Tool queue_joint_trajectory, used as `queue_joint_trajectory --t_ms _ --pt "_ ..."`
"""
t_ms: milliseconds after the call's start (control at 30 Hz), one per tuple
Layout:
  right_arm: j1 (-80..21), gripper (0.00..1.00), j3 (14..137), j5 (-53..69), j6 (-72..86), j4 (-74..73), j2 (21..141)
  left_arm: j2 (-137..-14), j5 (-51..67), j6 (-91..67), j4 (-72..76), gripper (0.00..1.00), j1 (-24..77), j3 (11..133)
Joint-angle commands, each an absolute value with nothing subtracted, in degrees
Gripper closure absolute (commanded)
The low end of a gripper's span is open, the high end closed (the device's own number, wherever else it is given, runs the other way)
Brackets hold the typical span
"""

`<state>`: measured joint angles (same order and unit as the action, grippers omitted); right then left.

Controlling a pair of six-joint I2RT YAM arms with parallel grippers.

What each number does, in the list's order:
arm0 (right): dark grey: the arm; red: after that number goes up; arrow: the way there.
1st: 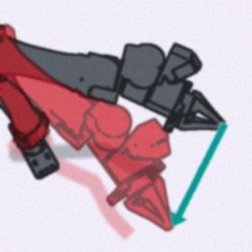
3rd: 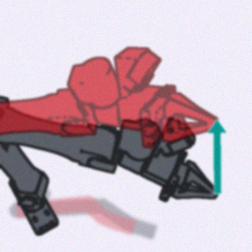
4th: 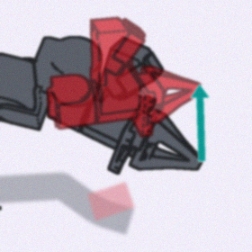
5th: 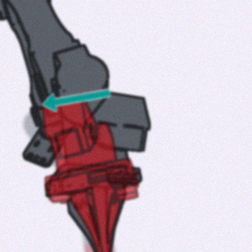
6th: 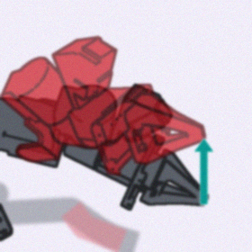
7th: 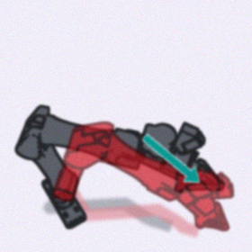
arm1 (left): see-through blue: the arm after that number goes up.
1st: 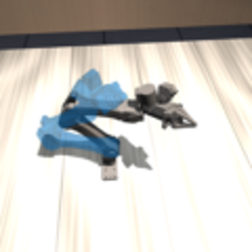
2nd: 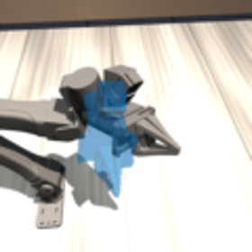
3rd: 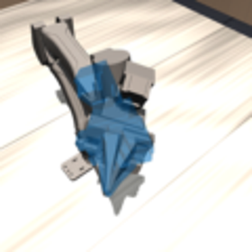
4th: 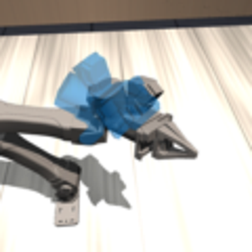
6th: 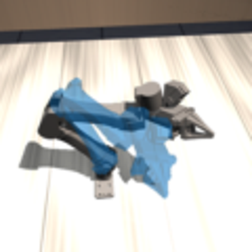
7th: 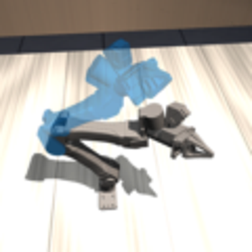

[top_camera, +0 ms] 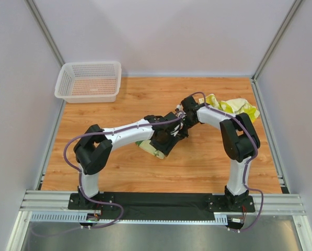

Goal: Roll the towels
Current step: Roll the towel

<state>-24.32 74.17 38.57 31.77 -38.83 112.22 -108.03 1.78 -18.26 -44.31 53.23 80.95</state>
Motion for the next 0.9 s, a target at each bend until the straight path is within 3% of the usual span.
queue_joint_trajectory --t_ms 0,133,267,367,533,633,733,867 --pt "-24.52 0.93 76.29 40.87 32.96 -39.20 112.67 -109.24 0.09 -17.58 -41.75 0.36 53.44 80.95" --pt "-24.52 0.93 76.29 42.01 33.13 -39.29 113.20 -109.87 -1.84 -17.49 -40.17 0.44 53.44 78.84" --pt "-24.52 0.93 75.85 42.63 33.22 -39.46 113.47 -108.98 -1.23 -17.05 -38.23 0.63 53.44 77.43" --pt "-24.35 0.93 76.02 42.45 32.96 -39.90 113.55 -108.63 -0.44 -16.61 -38.06 0.72 53.35 77.52" --pt "-23.21 0.93 76.29 41.66 32.17 -41.31 113.55 -107.32 6.83 -16.87 -37.18 0.77 51.43 76.55" --pt "-22.24 0.88 77.17 40.87 30.94 -43.24 114.17 -106.35 14.38 -18.27 -35.87 0.78 48.36 75.68" --pt "-21.45 0.70 78.57 39.73 29.71 -45.00 114.78 -106.52 22.20 -19.94 -34.98 0.79 45.02 75.41" --pt "-20.66 0.56 80.59 38.59 29.09 -46.32 115.57 -108.72 30.92 -21.62 -35.16 0.78 41.67 77.08"
